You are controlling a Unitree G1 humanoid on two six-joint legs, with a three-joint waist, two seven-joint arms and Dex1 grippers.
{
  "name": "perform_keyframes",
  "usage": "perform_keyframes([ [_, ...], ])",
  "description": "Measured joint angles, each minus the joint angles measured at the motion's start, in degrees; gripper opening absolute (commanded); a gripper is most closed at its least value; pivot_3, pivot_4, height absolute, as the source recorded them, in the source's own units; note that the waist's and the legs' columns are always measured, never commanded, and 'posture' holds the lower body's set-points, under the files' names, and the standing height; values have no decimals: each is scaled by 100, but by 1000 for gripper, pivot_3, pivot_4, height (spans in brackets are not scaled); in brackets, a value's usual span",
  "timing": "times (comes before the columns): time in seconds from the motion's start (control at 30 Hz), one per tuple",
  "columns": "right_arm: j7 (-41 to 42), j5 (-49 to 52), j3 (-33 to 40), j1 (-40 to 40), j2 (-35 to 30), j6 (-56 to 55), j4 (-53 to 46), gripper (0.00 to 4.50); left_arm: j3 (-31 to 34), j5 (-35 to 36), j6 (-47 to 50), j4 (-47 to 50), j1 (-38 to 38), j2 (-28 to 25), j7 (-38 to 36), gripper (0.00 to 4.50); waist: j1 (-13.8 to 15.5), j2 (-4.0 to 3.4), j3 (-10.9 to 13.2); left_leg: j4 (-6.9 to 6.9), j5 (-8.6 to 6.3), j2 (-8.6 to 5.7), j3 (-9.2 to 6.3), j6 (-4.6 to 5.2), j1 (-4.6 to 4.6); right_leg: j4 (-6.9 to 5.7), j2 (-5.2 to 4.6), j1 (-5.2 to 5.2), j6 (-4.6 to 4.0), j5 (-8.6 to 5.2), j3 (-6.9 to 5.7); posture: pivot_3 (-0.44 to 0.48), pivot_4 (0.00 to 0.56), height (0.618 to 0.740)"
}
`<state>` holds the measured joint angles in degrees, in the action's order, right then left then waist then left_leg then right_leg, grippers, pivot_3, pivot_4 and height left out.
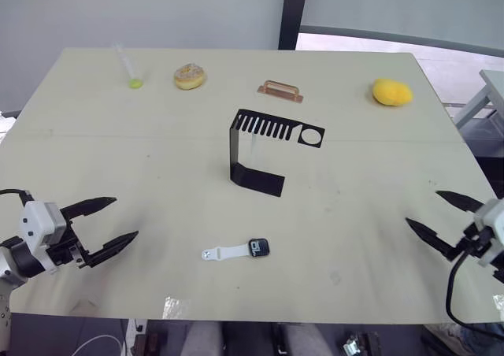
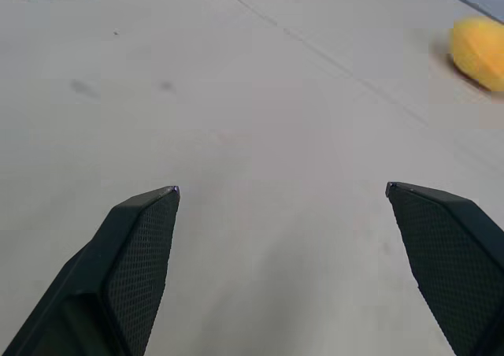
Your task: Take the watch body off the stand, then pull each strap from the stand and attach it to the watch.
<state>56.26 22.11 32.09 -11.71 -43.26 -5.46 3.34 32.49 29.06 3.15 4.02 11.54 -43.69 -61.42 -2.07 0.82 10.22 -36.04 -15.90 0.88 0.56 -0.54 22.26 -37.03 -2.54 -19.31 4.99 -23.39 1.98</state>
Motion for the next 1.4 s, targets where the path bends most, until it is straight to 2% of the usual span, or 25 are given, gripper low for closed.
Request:
perform_keyframes([
  [0.2,-3,212,-314,461,255,94,111,4441,-84,25,42,142,-91,101,156,4500,-109,-1,0,2,0,3,2,-1,-8,-13,2,1,0,0,1,0,150,740],
  [0.23,-15,260,-469,604,329,248,43,4212,-142,75,151,296,-106,134,216,4500,-116,-1,0,2,0,4,2,-1,-8,-14,2,0,0,0,1,0,150,740],
  [0.3,-37,295,-948,916,491,565,-226,3602,-292,240,433,714,-201,275,428,4500,-121,-2,0,-1,1,5,3,-2,-7,-20,2,-2,0,0,2,0,150,740],
  [0.33,-57,295,-1228,1091,574,734,-393,3143,-407,315,570,967,-248,336,547,4500,-117,-2,0,-2,1,5,2,-3,-6,-23,2,-5,0,0,2,0,150,740],
  [0.43,-320,264,-1836,1747,921,1269,-582,1609,-681,382,916,1597,-347,539,1026,4500,-113,-2,1,-6,1,3,2,-5,-6,-31,2,-7,1,0,2,0,150,740],
  [0.53,-579,-35,-2772,2551,1519,1588,-595,65,-1287,372,1291,2351,-556,944,1707,4500,-119,-1,0,-8,4,3,3,-10,-5,-41,5,-15,1,1,3,0,150,740],
  [0.63,-786,-387,-3430,3061,1994,1660,-339,26,-1803,231,1661,2919,-683,1237,2390,4500,-86,-1,0,-10,10,4,-3,-21,2,-59,11,-21,1,1,2,0,150,740],
  [0.87,-1028,-1106,-4126,3779,2575,1487,545,26,-2464,-269,2325,3438,-911,1792,3745,4500,-48,-1,0,-22,10,2,-1,-20,4,-61,11,-21,4,2,3,0,150,740],
  [1.1,-1314,-1376,-4141,4310,2936,1070,1786,26,-2826,-589,2435,3535,-897,1951,4109,4500,-97,-1,0,-22,21,3,1,-41,4,-63,12,-20,4,2,3,0,150,740],
  [1.23,-1304,-1417,-4101,4444,2948,812,2120,26,-3099,-833,2358,3528,-912,2126,4226,4500,-96,0,-1,-23,21,2,1,-41,3,-61,12,-17,4,2,3,0,150,740],
  [1.33,-1264,-1423,-4103,4456,2959,729,2191,0,-3302,-1042,2225,3440,-963,2259,4268,3634,-95,1,-2,-23,21,2,1,-41,1,-61,12,-17,4,2,3,0,150,740],
  [1.4,-1222,-1421,-4115,4436,2988,717,2189,0,-3428,-1226,2142,3290,-1062,2418,4375,2657,-93,4,-4,-23,21,3,0,-40,0,-61,13,-16,4,2,2,0,150,740],
])
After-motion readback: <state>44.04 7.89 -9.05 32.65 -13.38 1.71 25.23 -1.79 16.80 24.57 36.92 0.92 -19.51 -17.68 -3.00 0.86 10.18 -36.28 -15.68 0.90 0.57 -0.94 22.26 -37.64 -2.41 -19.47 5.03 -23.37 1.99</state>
